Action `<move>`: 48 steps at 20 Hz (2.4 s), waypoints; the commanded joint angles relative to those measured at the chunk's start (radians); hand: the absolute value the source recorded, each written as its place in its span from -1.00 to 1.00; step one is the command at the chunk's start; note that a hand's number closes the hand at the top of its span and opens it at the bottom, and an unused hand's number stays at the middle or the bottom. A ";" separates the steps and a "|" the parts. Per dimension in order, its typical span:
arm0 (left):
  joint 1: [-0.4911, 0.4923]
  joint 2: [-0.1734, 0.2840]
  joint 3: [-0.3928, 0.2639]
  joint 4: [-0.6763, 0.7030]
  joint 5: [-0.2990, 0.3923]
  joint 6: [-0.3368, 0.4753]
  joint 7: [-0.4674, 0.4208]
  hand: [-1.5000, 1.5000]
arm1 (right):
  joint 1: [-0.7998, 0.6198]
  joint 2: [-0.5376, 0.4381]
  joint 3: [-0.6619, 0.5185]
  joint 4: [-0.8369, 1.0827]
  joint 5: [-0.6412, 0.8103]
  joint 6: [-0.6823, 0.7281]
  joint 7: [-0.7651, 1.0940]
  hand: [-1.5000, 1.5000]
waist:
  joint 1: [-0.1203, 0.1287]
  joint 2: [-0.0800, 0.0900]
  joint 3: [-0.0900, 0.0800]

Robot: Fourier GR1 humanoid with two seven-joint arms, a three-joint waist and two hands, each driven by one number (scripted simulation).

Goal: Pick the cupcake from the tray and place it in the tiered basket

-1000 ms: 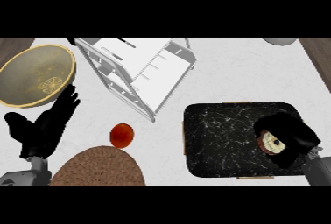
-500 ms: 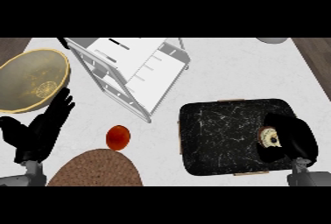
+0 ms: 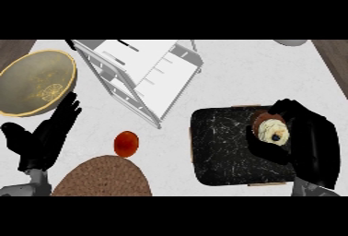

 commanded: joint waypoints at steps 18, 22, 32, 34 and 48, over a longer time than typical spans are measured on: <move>-0.051 -0.026 0.005 0.058 -0.026 -0.031 -0.034 0.00 | -0.877 0.097 0.247 0.420 -0.129 0.052 0.615 1.00 | 0.051 0.016 0.000; -0.009 -0.019 -0.010 -0.034 -0.026 -0.035 0.029 0.00 | -0.928 0.097 0.268 0.592 -0.174 -0.101 0.608 1.00 | 0.053 0.014 0.001; -0.086 -0.031 0.007 0.004 -0.029 -0.023 0.045 0.00 | -1.164 0.097 0.253 0.909 -0.340 -0.191 0.643 1.00 | 0.051 0.014 0.001; -0.041 -0.038 0.004 -0.005 -0.037 -0.028 0.013 0.00 | -1.081 0.097 0.258 0.961 -0.325 -0.242 0.536 1.00 | 0.043 0.014 0.002; -0.056 -0.022 0.034 0.027 -0.020 -0.067 0.002 0.00 | -1.220 0.096 0.344 1.346 -0.362 -0.527 0.444 1.00 | 0.062 0.021 0.001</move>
